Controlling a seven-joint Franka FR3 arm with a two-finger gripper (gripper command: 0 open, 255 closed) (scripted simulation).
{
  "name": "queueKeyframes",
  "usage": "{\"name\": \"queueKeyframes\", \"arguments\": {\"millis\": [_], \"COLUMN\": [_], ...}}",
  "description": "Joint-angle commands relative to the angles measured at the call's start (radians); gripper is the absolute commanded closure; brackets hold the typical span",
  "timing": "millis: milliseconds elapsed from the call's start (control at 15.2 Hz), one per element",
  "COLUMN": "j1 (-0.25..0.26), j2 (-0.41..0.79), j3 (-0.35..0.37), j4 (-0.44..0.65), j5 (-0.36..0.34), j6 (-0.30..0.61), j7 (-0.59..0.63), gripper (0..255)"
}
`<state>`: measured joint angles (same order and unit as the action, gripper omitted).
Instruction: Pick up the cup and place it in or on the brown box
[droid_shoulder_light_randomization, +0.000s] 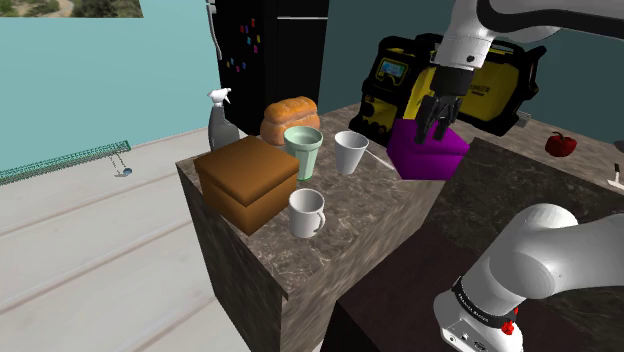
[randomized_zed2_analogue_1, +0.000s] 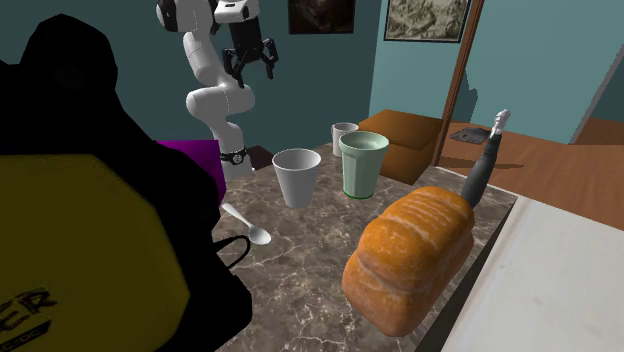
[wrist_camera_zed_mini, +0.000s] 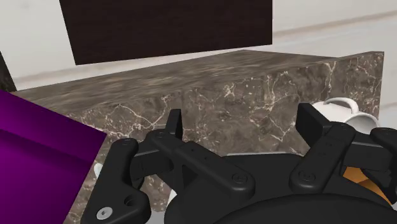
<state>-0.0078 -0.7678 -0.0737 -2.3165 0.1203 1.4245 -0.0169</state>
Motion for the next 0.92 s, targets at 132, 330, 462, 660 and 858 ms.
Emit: {"name": "queueKeyframes", "arguments": {"millis": [132,330,462,660,858], "j1": [-0.007,-0.016,-0.021,-0.028,-0.033], "j2": [0.052,0.135,0.194,0.286,0.382], "j3": [-0.008,-0.022,-0.031,-0.047,-0.063], "j4": [-0.002,0.004,0.014,0.04,0.076], "j5": [-0.002,-0.004,-0.003,0.002,0.011], "j6": [0.065,0.158,0.217,0.3,0.375], "j7": [-0.003,-0.008,-0.011,-0.017,-0.024], "gripper": [0,0,0,0,0]}}
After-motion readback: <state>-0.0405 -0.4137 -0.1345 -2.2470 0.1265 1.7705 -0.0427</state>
